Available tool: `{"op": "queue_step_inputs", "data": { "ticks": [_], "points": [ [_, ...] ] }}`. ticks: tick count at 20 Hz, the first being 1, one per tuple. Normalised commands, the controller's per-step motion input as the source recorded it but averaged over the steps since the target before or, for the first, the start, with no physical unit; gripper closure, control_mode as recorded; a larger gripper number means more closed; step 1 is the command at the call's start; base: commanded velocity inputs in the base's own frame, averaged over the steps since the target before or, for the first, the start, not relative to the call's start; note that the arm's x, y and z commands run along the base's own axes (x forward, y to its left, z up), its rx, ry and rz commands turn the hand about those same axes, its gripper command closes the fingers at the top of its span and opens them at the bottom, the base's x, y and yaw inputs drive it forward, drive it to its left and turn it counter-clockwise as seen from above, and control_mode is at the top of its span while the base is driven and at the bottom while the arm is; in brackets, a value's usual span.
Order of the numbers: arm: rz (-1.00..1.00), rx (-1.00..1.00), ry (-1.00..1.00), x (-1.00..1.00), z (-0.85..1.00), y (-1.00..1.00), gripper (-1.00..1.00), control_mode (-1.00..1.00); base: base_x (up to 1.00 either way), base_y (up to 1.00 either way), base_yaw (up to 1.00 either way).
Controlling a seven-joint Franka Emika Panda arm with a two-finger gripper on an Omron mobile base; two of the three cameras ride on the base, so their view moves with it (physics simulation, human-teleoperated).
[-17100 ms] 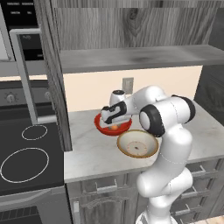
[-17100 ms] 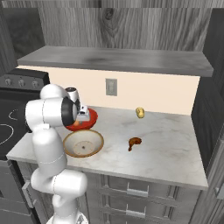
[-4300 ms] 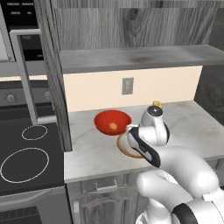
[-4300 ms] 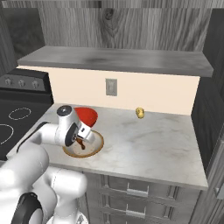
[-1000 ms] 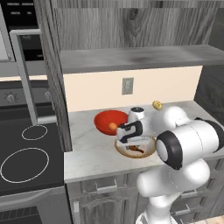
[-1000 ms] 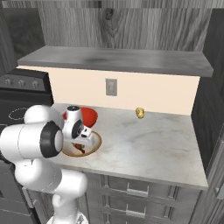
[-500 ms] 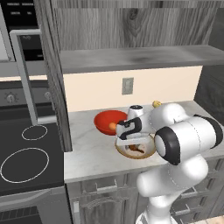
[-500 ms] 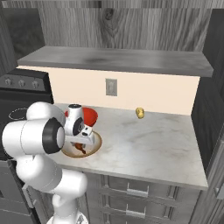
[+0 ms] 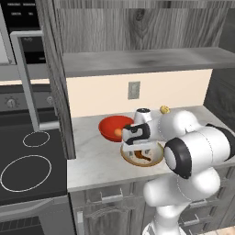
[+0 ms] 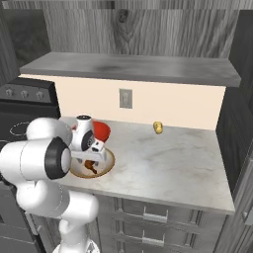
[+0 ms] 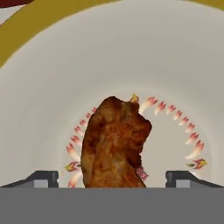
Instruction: Pick both bowls and place them on the counter. Then place the egg in one bowl and place the chicken drumstick in the other bowl.
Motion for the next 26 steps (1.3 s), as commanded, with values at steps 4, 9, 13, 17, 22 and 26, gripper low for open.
{"op": "queue_step_inputs", "data": {
  "ticks": [4,9,13,17,22,26],
  "points": [
    [0.00,0.00,-0.05,-0.16,0.34,0.00,-1.00,-1.00,0.00,0.00,0.00],
    [0.00,0.00,-0.02,-0.27,0.30,0.00,-1.00,-1.00,0.00,0.00,0.00],
    [0.00,0.00,0.00,-0.27,0.37,0.00,-1.00,-1.00,0.00,0.00,0.00],
    [0.00,0.00,0.00,-0.26,0.40,0.00,-1.00,-1.00,0.00,0.00,0.00],
    [0.00,0.00,-0.03,-0.35,0.32,0.00,-1.00,-1.00,0.00,0.00,0.00],
    [0.00,0.00,-0.13,-0.42,0.23,0.00,-1.00,-1.00,0.00,0.00,0.00]
  ]
}}
